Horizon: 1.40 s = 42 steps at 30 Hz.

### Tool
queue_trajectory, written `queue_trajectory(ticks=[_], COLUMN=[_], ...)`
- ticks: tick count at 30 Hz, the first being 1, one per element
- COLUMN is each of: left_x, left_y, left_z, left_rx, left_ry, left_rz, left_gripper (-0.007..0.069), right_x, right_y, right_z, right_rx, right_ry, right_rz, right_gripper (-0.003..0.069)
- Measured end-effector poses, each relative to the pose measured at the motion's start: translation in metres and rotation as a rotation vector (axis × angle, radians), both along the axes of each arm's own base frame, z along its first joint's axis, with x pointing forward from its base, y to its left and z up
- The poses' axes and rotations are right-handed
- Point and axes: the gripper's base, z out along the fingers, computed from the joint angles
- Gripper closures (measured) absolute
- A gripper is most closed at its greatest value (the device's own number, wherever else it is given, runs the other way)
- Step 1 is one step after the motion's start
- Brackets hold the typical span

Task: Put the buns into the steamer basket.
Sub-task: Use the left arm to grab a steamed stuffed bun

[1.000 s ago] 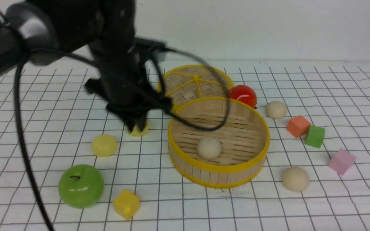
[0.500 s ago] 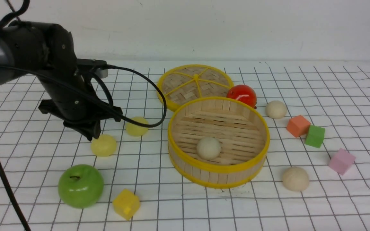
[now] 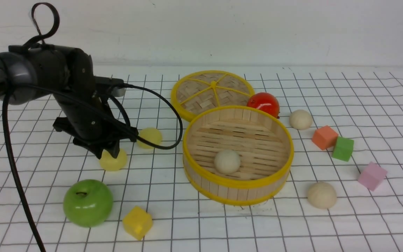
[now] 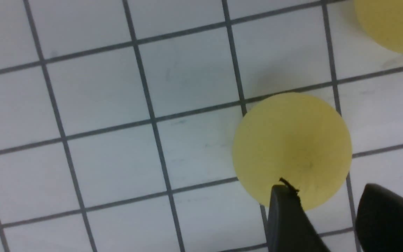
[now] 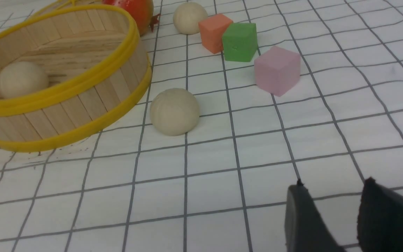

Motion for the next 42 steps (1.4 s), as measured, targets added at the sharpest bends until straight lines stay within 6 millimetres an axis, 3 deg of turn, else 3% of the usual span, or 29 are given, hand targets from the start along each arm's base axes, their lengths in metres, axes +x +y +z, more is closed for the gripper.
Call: queue_trajectory(ticks=[10, 27, 30, 32, 35, 39, 42], left_x=[0.009, 0.014, 0.014, 0.013, 0.012, 0.006, -0.010], left_y=[-0.001, -0.001, 0.000, 0.000, 0.000, -0.001, -0.013], left_z=[-0.018, -0.026, -0.026, -0.027, -0.026, -0.008, 0.036], left_rx=[0.004, 0.029, 0.030, 0.031, 0.031, 0.017, -0.007], left_ry=[-0.016, -0.035, -0.027, -0.017, -0.016, -0.035, -0.120], left_rz=[-0.004, -0.019, -0.019, -0.018, -0.017, -0.016, -0.047], left_gripper=[0.0344, 0.0403, 0.0462, 0.0594, 0.0637, 0.0638, 0.0638], right_x=[0.000, 0.000, 0.000, 0.000, 0.000, 0.000, 0.000], right_y=[0.000, 0.000, 0.000, 0.000, 0.000, 0.000, 0.000], right_z=[0.000, 0.000, 0.000, 0.000, 0.000, 0.000, 0.000], right_rx=[0.000, 0.000, 0.000, 0.000, 0.000, 0.000, 0.000], right_ry=[0.000, 0.000, 0.000, 0.000, 0.000, 0.000, 0.000], right_rz=[0.000, 0.000, 0.000, 0.000, 0.000, 0.000, 0.000], right_gripper=[0.0420, 0.0420, 0.0420, 0.0420, 0.0420, 0.0420, 0.0420])
